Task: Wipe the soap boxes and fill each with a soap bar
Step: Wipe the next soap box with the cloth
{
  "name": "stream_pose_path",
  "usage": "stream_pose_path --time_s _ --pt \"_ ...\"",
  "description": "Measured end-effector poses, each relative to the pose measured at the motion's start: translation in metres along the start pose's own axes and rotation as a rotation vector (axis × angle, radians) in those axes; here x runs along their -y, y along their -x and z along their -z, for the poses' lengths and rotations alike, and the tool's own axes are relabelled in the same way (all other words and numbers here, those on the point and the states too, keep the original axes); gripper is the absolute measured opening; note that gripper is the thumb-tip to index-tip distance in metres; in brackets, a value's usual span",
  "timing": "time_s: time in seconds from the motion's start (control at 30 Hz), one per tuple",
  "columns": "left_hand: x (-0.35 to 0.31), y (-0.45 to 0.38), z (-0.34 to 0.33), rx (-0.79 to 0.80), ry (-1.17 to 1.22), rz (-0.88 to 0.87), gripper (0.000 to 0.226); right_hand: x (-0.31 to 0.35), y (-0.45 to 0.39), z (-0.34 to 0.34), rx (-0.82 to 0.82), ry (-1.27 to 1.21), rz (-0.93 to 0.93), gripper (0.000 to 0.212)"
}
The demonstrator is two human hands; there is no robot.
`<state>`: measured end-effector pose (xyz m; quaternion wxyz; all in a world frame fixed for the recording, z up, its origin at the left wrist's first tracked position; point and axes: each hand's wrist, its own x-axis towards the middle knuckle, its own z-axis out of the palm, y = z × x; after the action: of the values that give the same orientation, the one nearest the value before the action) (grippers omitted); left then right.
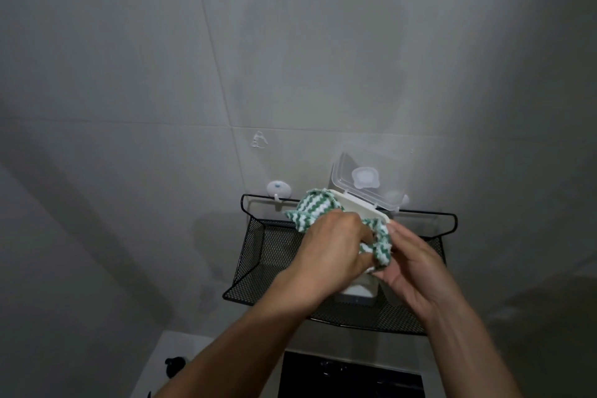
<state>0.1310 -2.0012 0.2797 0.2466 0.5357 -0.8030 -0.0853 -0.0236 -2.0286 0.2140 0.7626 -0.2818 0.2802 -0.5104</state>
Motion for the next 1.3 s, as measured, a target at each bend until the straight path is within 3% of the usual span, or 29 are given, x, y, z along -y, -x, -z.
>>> stream_pose_path --time_s 0.3,0.5,0.67,0.9,1.03,1.13,1.23,1.3 --pt "0.02 0.006 0.013 0.163 -0.21 -0.228 0.026 0.003 0.001 -0.001 -0.055 0.125 -0.041 0.026" --pt "0.035 0.012 0.019 0.152 -0.354 -0.201 0.017 0.002 0.004 0.0 -0.093 0.166 -0.048 0.033" --pt "0.021 0.016 0.01 0.088 -0.277 -0.249 0.01 0.0 0.002 -0.002 -0.092 0.2 -0.031 0.029" --pt "0.022 0.022 0.001 0.066 -0.167 -0.313 0.019 0.005 0.005 0.002 -0.085 0.211 -0.007 0.033" --pt "0.043 0.022 0.007 0.107 -0.286 -0.264 0.032 0.009 0.01 0.009 -0.105 0.269 -0.005 0.037" --pt "0.058 0.027 0.007 0.048 -0.195 -0.205 0.023 0.01 0.012 0.012 -0.111 0.28 -0.015 0.039" --pt "0.056 0.028 0.003 -0.069 -0.103 -0.044 0.009 0.01 0.013 0.009 -0.098 0.278 -0.018 0.037" --pt "0.053 0.024 0.0 -0.127 -0.061 0.094 0.017 0.009 0.013 0.006 -0.076 0.297 -0.02 0.037"
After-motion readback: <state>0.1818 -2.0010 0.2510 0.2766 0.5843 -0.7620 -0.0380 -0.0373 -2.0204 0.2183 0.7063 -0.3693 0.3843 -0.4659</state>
